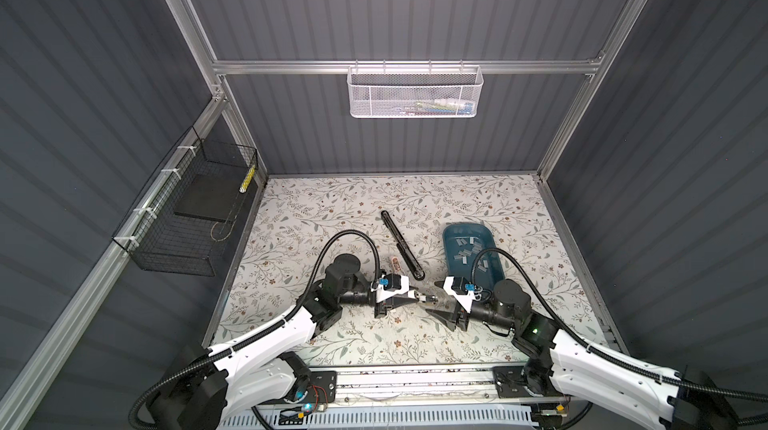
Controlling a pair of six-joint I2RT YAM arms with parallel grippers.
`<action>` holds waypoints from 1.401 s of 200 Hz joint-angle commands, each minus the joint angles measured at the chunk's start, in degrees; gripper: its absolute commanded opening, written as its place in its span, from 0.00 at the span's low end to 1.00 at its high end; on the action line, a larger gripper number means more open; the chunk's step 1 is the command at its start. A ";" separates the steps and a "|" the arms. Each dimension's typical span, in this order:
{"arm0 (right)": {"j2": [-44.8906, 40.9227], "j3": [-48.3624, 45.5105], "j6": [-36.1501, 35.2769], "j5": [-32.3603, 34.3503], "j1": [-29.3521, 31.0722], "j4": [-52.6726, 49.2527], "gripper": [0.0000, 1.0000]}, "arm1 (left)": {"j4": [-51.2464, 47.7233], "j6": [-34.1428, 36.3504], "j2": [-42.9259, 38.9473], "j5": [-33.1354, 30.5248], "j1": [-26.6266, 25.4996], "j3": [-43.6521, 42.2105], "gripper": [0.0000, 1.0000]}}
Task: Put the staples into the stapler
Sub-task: 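Hold the opened beige stapler between both grippers above the table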
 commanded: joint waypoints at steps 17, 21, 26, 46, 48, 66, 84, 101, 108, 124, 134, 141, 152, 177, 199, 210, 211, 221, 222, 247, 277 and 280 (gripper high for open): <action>3.00 2.36 -0.89 -3.12 0.65 1.81 0.73 | -1.49 1.46 0.62 3.02 -0.06 2.37 0.00; 3.32 2.43 -0.97 -3.19 0.73 2.12 0.73 | -1.51 1.47 0.69 3.09 -0.10 2.38 0.00; 3.80 2.62 -1.13 -3.16 0.82 2.33 0.72 | -1.53 1.52 0.73 3.16 -0.04 2.51 0.00; 5.49 3.54 -1.36 -3.26 1.09 2.23 0.67 | -1.77 1.58 1.08 3.51 -0.06 2.71 0.00; 5.61 3.57 -1.42 -3.26 1.16 2.29 0.66 | -1.83 1.60 1.11 3.53 -0.10 2.76 0.00; 6.83 4.05 -1.48 -3.13 1.42 2.97 0.63 | -2.06 1.67 1.33 3.54 -0.03 2.92 0.00; 7.65 4.72 -1.36 -3.38 1.62 3.03 0.59 | -2.23 1.70 1.37 3.62 -0.10 3.01 0.00; 8.51 5.13 -1.59 -3.45 1.86 3.35 0.56 | -2.50 1.78 1.41 3.71 -0.07 3.11 0.00; 8.81 5.40 -1.53 -3.49 1.88 3.19 0.55 | -2.52 1.73 1.36 3.68 -0.05 3.13 0.00; 9.52 5.77 -1.53 -3.28 1.97 3.03 0.53 | -2.50 1.72 1.26 3.80 -0.03 3.24 0.00; 9.93 6.00 -1.66 -3.33 2.05 3.09 0.52 | -2.59 1.72 1.17 3.67 -0.05 3.17 0.00; 10.15 6.12 -1.62 -3.28 2.05 2.95 0.51 | -2.63 1.67 1.18 3.69 -0.07 3.24 0.00; 10.50 6.39 -1.61 -2.94 2.14 2.63 0.51 | -2.74 1.69 1.20 3.69 -0.03 3.24 0.00; 10.78 6.64 -1.84 -2.65 2.23 2.34 0.47 | -2.94 1.65 1.08 3.61 -0.05 3.42 0.00; 10.69 6.73 -1.96 -2.66 2.40 2.26 0.38 | -2.49 1.01 0.82 3.00 -0.05 3.25 0.02; 10.69 6.73 -1.92 -2.07 2.49 2.39 0.36 | -0.83 -0.65 0.60 1.29 -0.07 2.65 0.19; 10.65 6.74 -1.90 -2.01 2.49 2.41 0.36 | -0.65 -0.88 0.54 1.01 -0.09 2.59 0.20; 10.71 6.72 -1.88 -1.41 2.58 2.43 0.34 | 1.56 -2.71 0.09 -1.45 -0.04 1.62 0.35; 10.70 6.78 -1.88 -1.32 2.58 2.43 0.34 | 1.73 -2.84 0.06 -1.72 -0.08 1.51 0.36; 11.03 7.39 -1.65 0.19 2.76 1.61 0.28 | 5.24 -6.04 -1.25 -8.78 -0.04 -0.55 0.49; 11.89 8.85 -0.50 4.00 2.85 -0.07 0.22 | 6.76 -8.96 -1.98 -17.36 -0.03 -1.74 0.98; 12.04 8.96 -0.39 4.26 2.85 -0.23 0.21 | 6.84 -9.13 -2.02 -17.85 -0.03 -1.82 1.00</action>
